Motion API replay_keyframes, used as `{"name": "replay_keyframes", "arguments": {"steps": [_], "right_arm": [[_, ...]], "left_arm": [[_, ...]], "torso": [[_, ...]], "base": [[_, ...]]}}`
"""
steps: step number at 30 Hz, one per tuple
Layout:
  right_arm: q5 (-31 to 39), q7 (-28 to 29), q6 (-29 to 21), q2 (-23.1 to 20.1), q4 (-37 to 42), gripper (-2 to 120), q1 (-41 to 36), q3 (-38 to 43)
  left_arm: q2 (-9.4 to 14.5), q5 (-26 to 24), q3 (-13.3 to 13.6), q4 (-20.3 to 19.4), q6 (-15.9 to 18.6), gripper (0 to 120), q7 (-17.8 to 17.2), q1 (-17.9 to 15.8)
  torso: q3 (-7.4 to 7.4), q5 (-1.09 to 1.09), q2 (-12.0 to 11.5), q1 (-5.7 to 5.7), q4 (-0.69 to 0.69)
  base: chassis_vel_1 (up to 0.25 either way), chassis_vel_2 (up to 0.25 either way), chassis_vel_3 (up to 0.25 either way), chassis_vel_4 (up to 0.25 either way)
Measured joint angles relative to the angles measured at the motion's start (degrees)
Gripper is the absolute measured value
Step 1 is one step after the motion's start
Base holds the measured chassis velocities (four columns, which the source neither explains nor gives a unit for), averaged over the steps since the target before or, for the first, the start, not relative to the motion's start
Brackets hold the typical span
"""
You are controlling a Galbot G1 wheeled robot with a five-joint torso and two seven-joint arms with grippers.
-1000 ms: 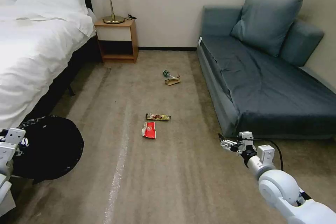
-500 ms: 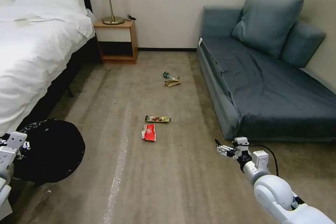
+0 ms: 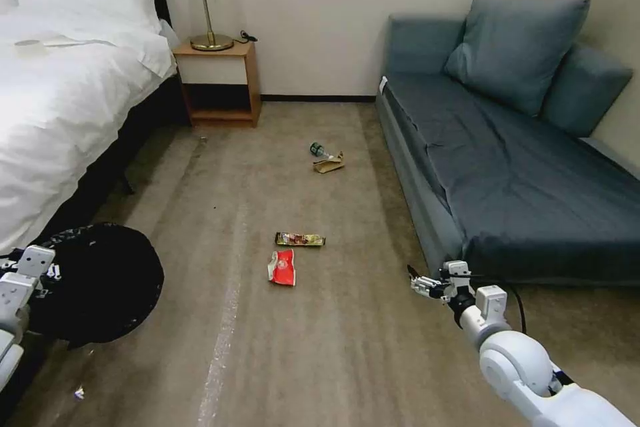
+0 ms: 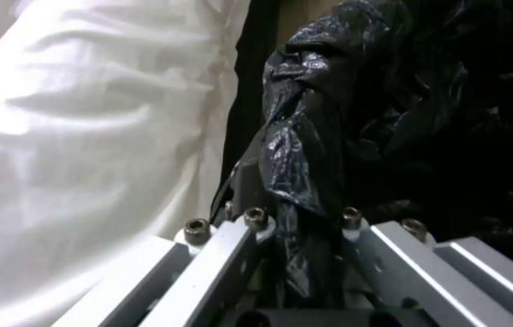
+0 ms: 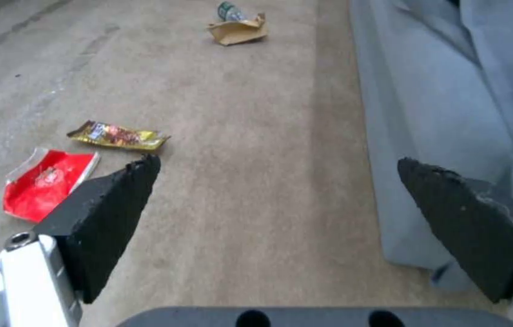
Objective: Pick up the trash bin, then pick up the garbage on the floor and place it into the trash bin.
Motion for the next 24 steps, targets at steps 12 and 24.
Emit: {"name": "replay_keyframes", "arguments": {"steps": [12,24], "right_arm": [[-0.1,0.1,-0.2,0.4,-0.6,100,0.8,-1.2],[-0.5,0.0,-0.3,0.3,-1.1,100,1.2,-2.9]], "left_arm": [[0.3,0.0,-0.6,1.0,-1.1,3,0.6,0.1],[0.3,0.3,-0.2,1.3,-1.8,3,1.2,0.0]], "torso": [[0.0,0.0,0.0,0.0,0.0],[0.0,-0.02,0.0,-0.01,0.0]], "base": [[-0.089,0.081,0.097,-0.088],[-0.095,0.104,0.092,-0.098]]}}
